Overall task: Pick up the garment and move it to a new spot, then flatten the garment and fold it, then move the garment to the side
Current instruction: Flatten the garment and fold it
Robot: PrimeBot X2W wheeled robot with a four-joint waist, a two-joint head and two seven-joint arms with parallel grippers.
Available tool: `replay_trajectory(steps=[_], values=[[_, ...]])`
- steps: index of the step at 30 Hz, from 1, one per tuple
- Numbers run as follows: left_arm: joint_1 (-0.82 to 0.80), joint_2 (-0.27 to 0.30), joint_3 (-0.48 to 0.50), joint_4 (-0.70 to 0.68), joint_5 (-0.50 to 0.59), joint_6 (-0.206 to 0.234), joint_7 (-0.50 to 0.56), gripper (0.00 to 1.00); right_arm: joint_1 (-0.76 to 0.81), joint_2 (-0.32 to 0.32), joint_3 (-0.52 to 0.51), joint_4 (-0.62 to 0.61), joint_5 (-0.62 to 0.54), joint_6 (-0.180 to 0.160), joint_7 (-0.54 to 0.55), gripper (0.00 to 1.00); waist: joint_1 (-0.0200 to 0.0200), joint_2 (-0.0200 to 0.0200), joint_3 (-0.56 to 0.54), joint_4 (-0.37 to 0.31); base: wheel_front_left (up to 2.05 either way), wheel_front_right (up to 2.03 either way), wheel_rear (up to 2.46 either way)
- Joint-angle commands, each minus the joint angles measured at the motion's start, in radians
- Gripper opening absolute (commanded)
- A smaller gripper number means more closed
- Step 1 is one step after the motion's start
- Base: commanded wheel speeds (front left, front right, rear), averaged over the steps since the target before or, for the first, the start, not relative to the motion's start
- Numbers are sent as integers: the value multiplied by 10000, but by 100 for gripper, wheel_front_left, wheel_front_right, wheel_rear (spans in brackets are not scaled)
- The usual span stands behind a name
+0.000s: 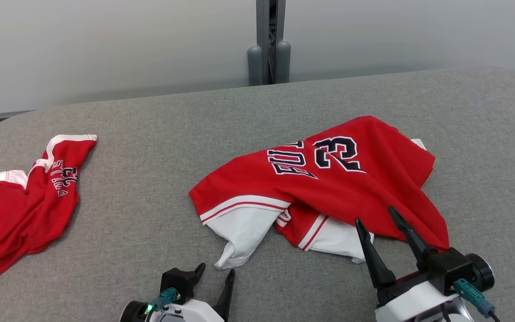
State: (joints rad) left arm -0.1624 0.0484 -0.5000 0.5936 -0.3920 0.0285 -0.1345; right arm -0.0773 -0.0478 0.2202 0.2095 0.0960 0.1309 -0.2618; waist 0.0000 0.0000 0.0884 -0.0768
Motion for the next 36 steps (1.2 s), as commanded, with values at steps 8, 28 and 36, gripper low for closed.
replay_trajectory(steps=[8,28,36], values=[[-578,41,-300,404,-242,5,-339,0,-158,-53,27,94,-130,-3,-50,100,0,0,46,-193,0,0,0],[776,436,2974,-2622,-4501,-643,-776,0,504,-173,-819,1036,-241,-3,-30,100,0,0,442,95,0,0,0],[1007,766,3372,-3571,-4631,-211,-626,0,820,-207,-1026,1510,124,-3,-30,100,0,0,812,-85,0,0,0]])
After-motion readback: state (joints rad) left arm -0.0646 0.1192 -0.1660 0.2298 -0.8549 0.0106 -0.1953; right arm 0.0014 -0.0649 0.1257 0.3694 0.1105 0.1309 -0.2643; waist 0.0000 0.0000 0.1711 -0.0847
